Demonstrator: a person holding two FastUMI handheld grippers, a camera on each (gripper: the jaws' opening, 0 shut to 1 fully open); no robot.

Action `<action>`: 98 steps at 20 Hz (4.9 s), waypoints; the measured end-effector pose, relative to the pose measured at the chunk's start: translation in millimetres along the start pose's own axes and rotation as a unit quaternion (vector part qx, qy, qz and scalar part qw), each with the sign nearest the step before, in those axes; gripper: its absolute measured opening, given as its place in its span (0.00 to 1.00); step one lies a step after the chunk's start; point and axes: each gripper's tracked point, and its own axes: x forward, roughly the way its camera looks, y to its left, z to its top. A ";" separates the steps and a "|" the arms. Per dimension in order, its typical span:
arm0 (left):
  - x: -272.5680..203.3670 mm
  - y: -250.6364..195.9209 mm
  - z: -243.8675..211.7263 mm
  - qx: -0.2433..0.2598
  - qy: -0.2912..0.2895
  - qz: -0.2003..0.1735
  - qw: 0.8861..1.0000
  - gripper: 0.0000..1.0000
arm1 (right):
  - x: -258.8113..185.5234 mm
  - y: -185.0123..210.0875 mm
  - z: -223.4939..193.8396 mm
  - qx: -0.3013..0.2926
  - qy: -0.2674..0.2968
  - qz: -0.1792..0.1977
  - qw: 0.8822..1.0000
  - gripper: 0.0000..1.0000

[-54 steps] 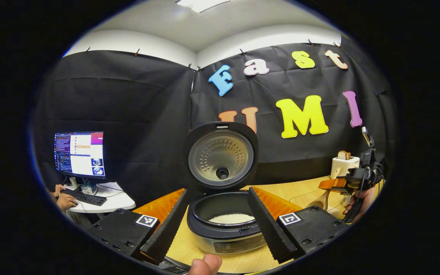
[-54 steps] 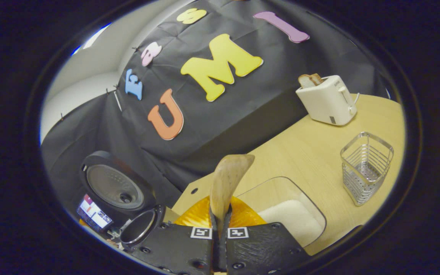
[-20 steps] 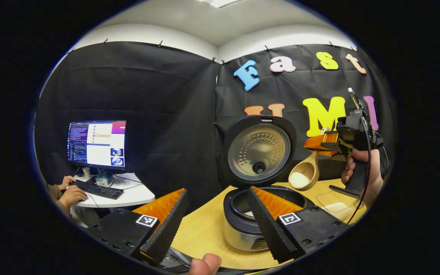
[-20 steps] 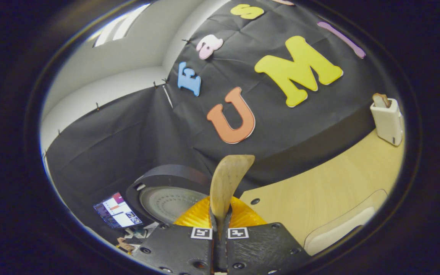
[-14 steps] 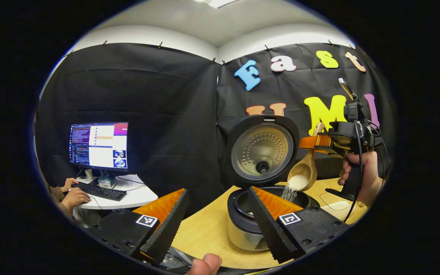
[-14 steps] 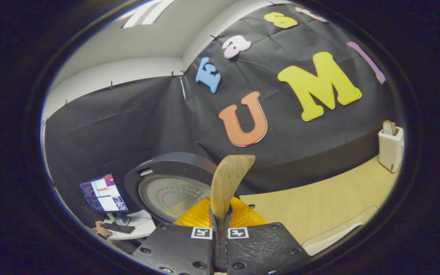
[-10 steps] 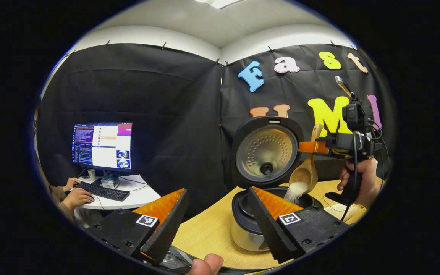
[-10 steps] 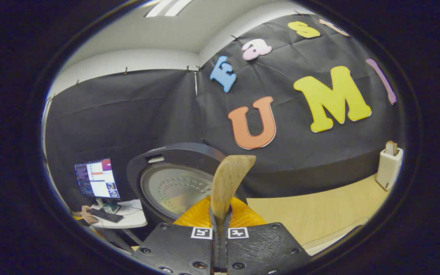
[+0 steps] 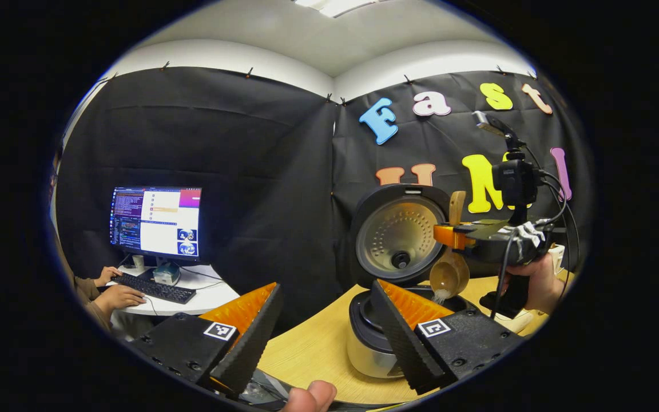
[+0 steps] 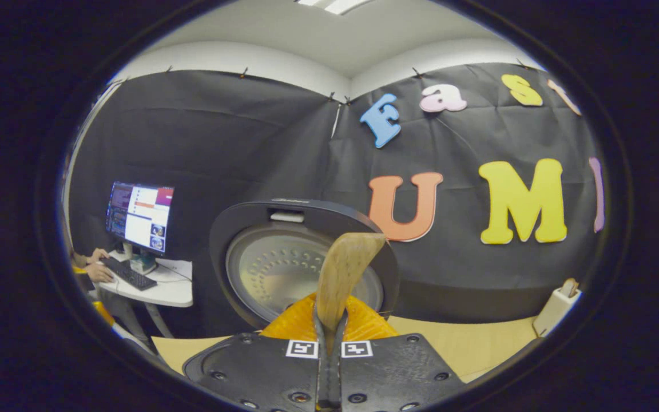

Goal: Close the left gripper, press the button to open the rice cooker; take a wooden spoon from the chopstick holder with the right hand, scoop a spoonful of rice and pour it into the rice cooker, then put the wooden spoon back into the chopstick holder.

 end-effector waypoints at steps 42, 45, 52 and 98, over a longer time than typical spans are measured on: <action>-24.7 -118.6 5.1 0.003 0.005 -0.106 0.994 0.99 | -259.8 -373.9 -32.2 0.217 -0.061 -0.264 0.938 0.00; -23.4 -121.0 5.4 0.005 0.005 -0.105 0.994 0.99 | -270.6 -402.3 -58.3 0.216 -0.051 -0.296 0.929 0.00; -27.5 -124.6 5.2 0.002 0.010 -0.115 0.993 0.98 | -261.4 -428.6 -127.7 0.221 -0.008 -0.334 0.916 0.00; -31.5 -138.1 21.8 -0.026 -0.006 -0.097 0.995 0.94 | -366.4 -428.3 -187.9 0.129 0.017 -0.403 0.906 0.94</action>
